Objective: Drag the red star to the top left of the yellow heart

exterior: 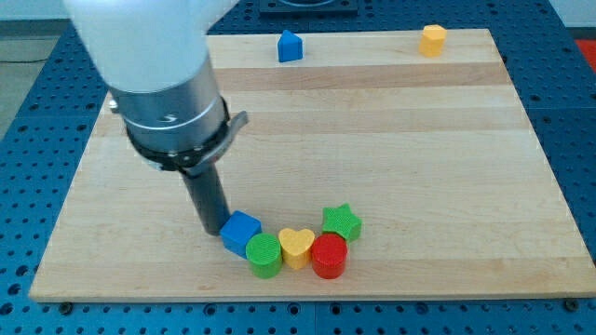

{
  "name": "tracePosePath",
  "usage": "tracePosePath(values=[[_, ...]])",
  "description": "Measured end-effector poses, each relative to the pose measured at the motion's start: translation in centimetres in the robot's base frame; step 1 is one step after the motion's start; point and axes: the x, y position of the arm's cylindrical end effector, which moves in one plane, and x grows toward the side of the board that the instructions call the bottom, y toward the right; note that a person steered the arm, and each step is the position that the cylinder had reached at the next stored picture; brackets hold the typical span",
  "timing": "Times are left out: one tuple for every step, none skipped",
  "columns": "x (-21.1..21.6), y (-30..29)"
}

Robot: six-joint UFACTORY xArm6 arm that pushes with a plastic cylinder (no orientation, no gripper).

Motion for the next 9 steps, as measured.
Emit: tracePosePath(values=[[0.0, 0.5], [0.0, 0.1], [-2.3, -4.2], [-6.9, -11.9], [-13.2, -18.9], [-15.6, -20.3], [-18.7, -20.3], [-25.0, -20.2], [-30.1, -20.2]])
